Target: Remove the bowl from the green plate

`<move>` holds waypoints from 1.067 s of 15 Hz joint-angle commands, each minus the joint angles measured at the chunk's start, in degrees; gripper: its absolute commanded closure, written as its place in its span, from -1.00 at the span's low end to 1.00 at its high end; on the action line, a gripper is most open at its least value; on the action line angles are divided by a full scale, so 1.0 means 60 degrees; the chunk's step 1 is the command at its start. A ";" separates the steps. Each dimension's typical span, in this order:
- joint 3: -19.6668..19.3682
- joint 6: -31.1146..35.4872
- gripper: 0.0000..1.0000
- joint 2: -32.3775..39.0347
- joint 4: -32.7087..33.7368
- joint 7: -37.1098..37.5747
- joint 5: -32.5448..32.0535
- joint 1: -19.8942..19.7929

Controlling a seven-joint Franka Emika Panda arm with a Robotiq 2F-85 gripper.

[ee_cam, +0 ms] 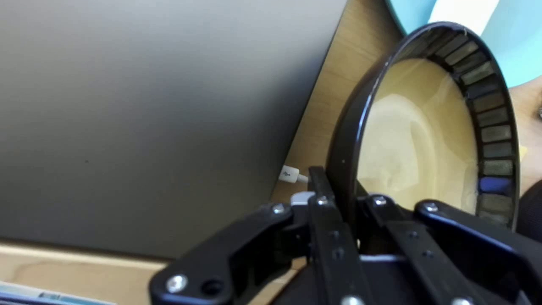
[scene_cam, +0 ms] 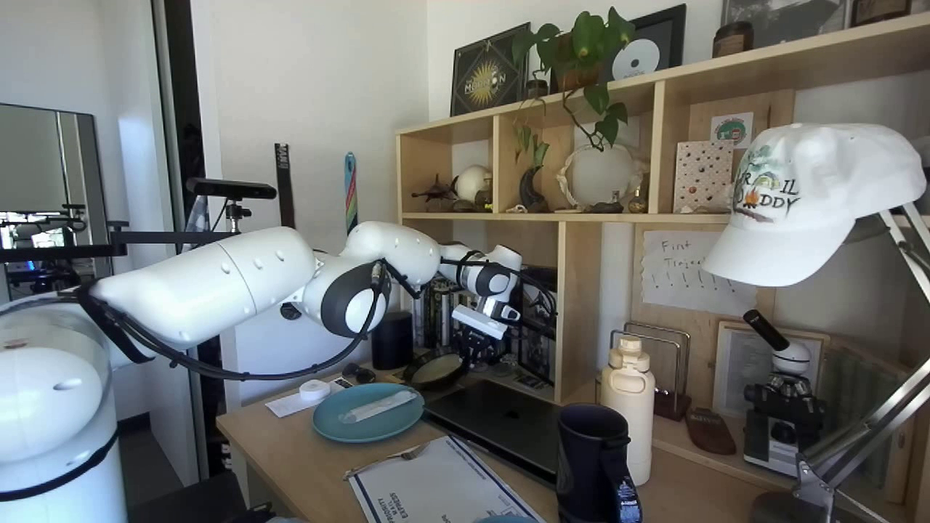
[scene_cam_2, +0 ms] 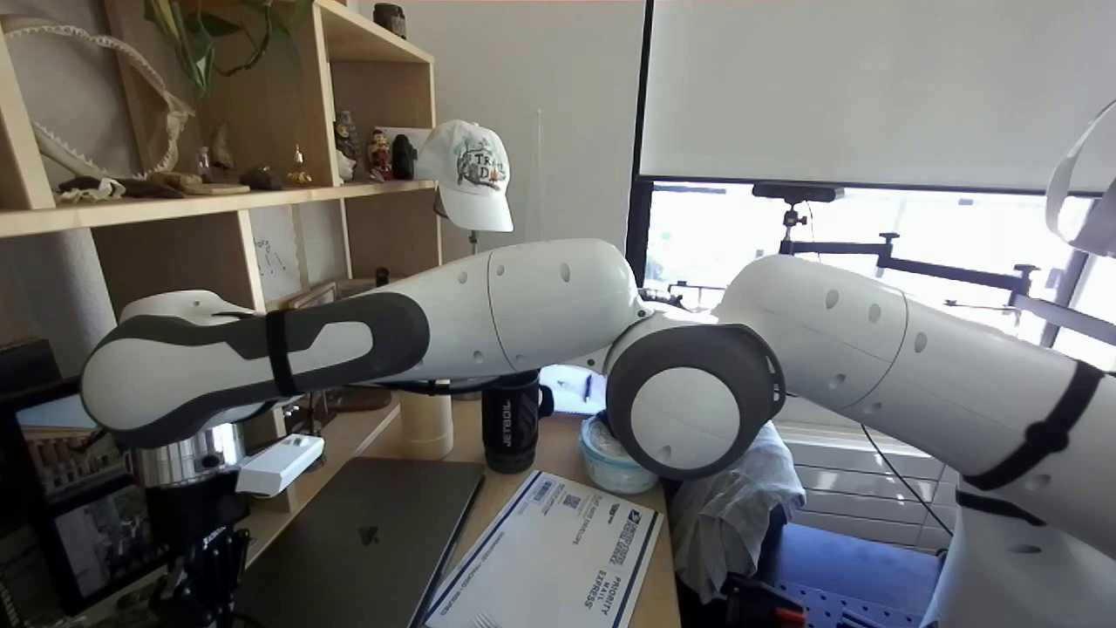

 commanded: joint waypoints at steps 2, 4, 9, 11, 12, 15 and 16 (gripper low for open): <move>0.0087 0.0004 0.89 -0.0030 0.0134 0.0273 0.0160 -0.0023; 0.0098 -0.0012 0.90 -0.0052 0.0074 0.0266 0.0176 -0.0043; 0.0169 -0.0101 0.29 -0.0066 -0.0065 0.0230 0.0265 -0.0124; 0.0199 -0.0122 0.14 -0.0058 -0.0096 0.0226 0.0338 -0.0153; 0.0203 -0.0138 0.01 -0.0052 -0.0105 0.0224 0.0372 -0.0162; 0.0192 -0.0151 -0.47 -0.0027 -0.0116 0.0222 0.0459 -0.0177; 0.0191 -0.0153 -0.65 -0.0028 -0.0116 0.0222 0.0472 -0.0166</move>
